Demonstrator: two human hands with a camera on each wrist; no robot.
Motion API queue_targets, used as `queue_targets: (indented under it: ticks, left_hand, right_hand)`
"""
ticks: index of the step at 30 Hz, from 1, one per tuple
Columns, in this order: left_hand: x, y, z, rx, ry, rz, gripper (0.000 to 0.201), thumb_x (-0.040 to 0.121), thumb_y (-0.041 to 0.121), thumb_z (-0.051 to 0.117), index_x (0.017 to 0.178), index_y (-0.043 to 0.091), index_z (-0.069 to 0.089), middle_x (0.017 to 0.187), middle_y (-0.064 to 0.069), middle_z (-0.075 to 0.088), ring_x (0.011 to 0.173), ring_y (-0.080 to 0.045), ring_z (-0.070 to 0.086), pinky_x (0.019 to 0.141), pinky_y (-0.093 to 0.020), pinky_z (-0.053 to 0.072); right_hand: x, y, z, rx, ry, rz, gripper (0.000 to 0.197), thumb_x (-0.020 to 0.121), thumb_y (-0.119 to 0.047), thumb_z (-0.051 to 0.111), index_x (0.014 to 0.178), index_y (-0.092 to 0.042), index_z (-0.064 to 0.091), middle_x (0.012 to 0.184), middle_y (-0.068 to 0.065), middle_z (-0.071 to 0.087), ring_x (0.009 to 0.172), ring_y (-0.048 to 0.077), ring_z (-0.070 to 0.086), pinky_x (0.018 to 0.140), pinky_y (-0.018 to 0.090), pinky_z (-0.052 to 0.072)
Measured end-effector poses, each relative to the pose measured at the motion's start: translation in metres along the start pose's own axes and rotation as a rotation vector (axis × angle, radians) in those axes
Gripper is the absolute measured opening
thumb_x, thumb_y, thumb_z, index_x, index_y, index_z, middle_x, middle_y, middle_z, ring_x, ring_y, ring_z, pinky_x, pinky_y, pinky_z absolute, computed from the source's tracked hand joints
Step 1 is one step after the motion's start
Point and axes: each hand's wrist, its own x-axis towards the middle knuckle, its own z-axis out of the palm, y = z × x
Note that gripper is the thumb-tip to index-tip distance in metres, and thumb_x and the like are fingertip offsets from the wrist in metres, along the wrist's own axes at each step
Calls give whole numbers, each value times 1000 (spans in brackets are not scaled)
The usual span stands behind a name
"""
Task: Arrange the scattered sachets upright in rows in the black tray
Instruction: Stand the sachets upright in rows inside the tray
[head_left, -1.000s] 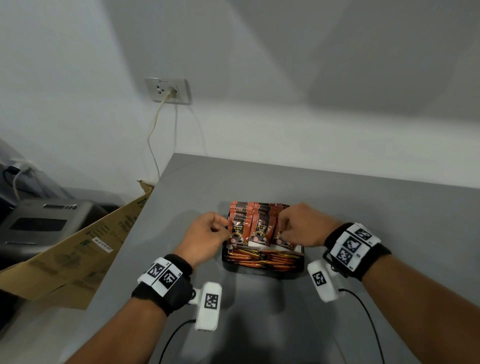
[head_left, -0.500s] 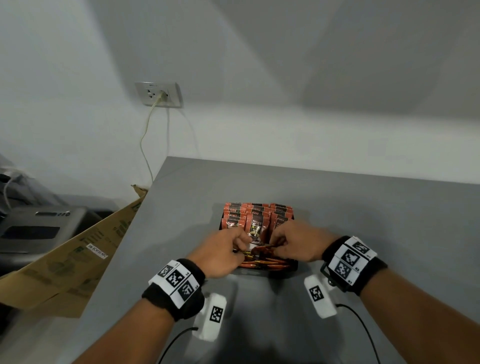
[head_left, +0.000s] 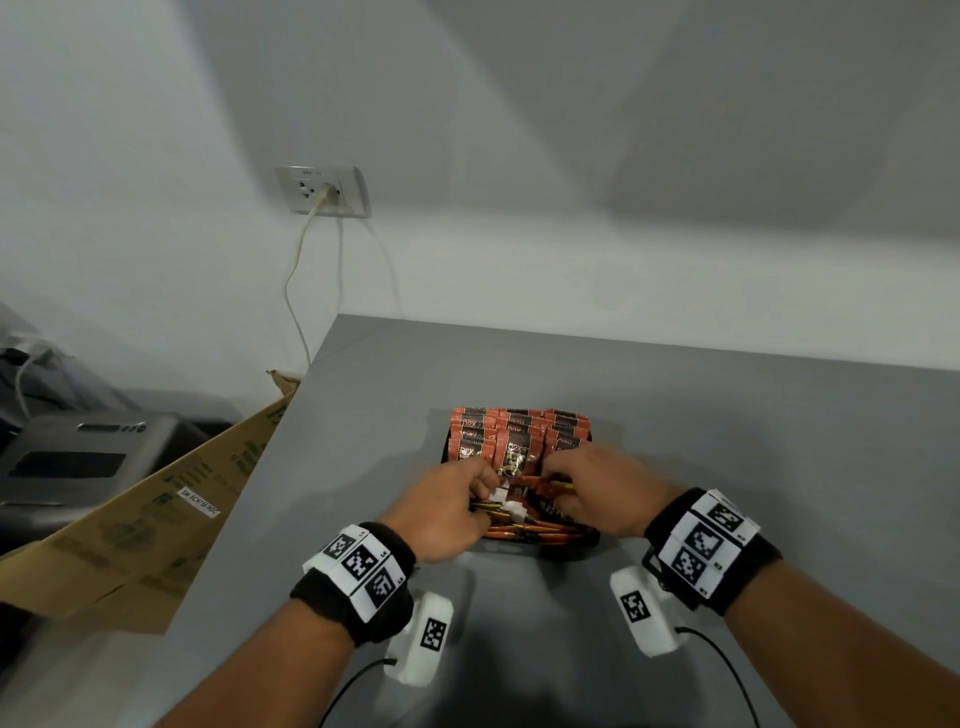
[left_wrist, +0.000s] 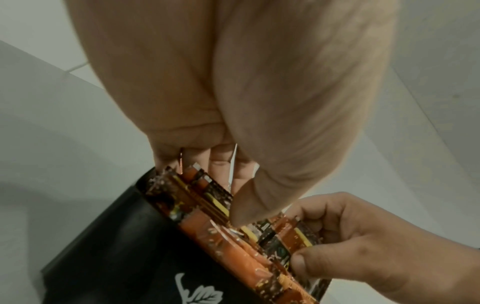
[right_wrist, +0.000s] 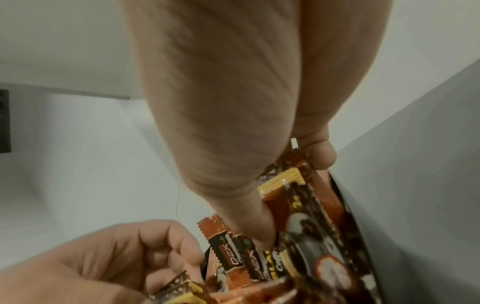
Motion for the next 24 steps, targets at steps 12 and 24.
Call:
queue_targets:
  ticks: [12, 24]
  left_hand:
    - [4, 0, 1, 20, -17, -23, 42, 86, 11, 67, 121, 31, 55, 115, 13, 58, 107, -5, 57, 89, -23, 51]
    - [4, 70, -3, -1393, -110, 99, 54, 85, 10, 65, 135, -6, 52, 112, -23, 64, 87, -30, 68, 65, -37, 57]
  right_hand:
    - [-33, 16, -14, 660, 329, 133, 17, 90, -18, 74, 104, -26, 71, 95, -11, 76, 86, 1, 70, 78, 19, 54]
    - [-37, -44, -19, 1413, 280, -43, 20, 93, -11, 67, 112, -8, 69, 90, 6, 73, 74, 17, 67, 58, 27, 52]
